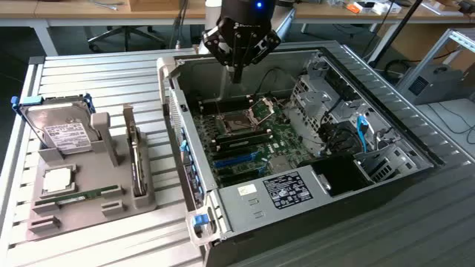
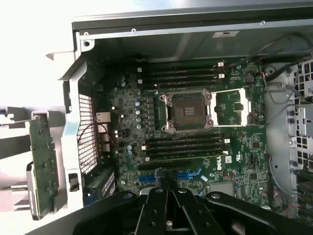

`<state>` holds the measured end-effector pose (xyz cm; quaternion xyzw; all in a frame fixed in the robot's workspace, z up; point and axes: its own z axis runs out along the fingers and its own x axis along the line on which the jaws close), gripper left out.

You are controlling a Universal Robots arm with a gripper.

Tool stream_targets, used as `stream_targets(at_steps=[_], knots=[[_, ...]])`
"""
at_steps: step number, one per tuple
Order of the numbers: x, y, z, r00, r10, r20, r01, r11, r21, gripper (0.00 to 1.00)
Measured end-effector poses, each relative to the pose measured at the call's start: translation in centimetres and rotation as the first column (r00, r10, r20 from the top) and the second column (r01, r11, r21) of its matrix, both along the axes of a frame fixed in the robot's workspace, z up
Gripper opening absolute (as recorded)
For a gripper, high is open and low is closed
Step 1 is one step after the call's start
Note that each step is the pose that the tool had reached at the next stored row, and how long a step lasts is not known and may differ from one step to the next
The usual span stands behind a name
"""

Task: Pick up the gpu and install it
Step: 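Reach for the gpu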

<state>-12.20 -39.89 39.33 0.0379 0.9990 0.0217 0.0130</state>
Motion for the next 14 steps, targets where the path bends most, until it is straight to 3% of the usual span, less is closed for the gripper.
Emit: stream_targets(at_steps=[14], knots=[[-0.04,0.00,0.00,1.0000,0.000,0.0001,0.000,1.0000,0.0001,0.11]])
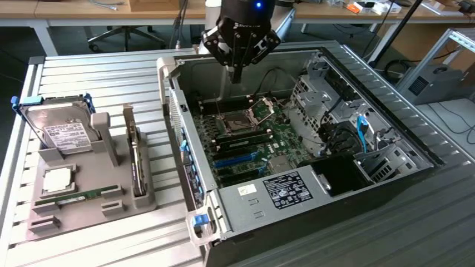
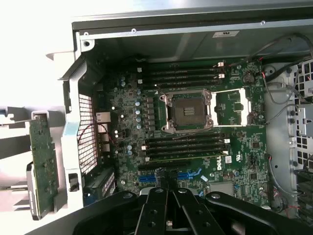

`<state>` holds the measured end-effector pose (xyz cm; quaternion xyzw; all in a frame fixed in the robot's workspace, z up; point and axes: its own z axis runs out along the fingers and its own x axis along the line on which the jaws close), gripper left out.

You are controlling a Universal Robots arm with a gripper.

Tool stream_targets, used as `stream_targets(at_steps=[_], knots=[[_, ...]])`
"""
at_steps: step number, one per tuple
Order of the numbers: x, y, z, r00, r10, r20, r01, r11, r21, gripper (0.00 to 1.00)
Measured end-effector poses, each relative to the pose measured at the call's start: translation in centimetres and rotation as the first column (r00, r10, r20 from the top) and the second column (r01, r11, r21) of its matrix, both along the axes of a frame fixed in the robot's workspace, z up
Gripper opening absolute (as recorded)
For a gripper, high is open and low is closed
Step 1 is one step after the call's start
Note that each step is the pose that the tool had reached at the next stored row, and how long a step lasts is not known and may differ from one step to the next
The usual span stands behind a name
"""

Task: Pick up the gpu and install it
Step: 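Reach for the gpu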

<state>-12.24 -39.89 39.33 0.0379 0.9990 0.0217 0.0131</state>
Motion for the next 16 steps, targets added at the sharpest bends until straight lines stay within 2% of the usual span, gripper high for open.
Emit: stream_targets(at_steps=[7,16], knots=[[-2.0,0.00,0.01,1.0000,0.000,-0.0001,0.000,1.0000,-0.0001,0.11],[-5.3,0.00,0.00,1.0000,0.000,-0.0001,0.000,1.0000,0.0000,0.11]])
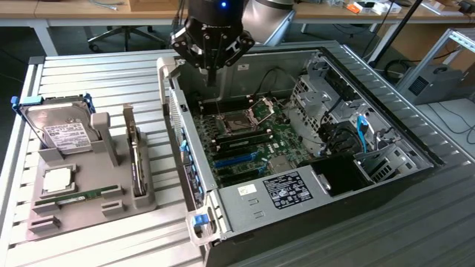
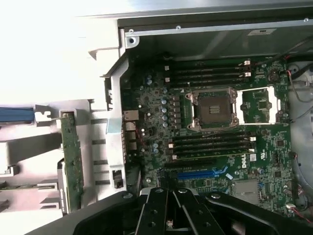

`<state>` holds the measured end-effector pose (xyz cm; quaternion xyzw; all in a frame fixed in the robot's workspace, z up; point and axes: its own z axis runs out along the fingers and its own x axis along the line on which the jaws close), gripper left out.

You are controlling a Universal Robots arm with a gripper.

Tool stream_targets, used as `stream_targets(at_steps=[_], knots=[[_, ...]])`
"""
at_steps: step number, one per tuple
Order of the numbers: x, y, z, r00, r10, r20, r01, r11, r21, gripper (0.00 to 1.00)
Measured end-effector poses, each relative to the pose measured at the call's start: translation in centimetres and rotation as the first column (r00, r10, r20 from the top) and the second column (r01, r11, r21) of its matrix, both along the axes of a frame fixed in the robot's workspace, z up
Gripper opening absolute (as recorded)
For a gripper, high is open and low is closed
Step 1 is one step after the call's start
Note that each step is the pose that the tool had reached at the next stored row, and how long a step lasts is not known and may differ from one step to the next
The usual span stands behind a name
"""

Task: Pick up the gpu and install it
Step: 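Reach for the gpu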

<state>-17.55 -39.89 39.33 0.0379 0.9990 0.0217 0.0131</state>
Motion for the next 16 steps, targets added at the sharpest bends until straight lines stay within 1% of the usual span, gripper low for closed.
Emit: stream_targets(at_steps=[5,6,16], knots=[[-1.8,0.00,0.00,1.0000,0.000,0.0000,0.000,1.0000,0.0000,0.11],[-2.5,0.00,0.00,1.0000,0.000,0.0000,0.000,1.0000,0.0000,0.11],[-5.8,0.00,0.00,1.0000,0.000,-0.0001,0.000,1.0000,-0.0001,0.11]])
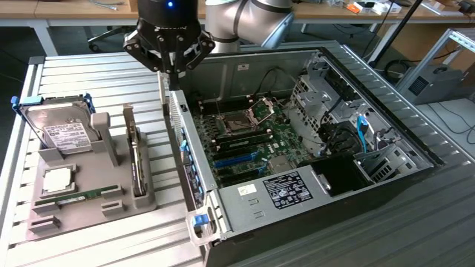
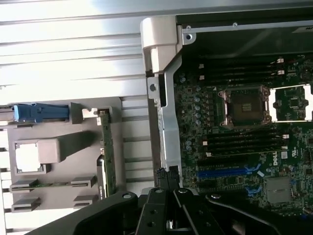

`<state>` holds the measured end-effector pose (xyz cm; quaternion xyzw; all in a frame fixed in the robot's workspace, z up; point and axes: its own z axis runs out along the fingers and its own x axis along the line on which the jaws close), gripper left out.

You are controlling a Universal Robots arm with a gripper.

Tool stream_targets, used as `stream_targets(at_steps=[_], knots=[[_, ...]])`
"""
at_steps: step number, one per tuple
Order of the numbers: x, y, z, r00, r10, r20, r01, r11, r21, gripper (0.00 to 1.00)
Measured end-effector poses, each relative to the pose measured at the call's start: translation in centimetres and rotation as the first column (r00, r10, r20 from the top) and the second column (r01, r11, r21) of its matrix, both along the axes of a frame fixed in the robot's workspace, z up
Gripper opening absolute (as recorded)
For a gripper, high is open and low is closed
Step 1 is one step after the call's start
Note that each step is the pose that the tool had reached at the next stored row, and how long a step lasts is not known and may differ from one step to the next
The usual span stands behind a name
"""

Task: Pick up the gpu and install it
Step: 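Reach for the gpu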

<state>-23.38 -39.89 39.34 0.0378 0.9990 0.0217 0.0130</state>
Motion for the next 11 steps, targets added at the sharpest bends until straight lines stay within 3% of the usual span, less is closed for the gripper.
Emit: stream_targets(at_steps=[11], knots=[[-3.1,0.00,0.00,1.0000,0.000,0.0001,0.000,1.0000,0.0000,0.11]])
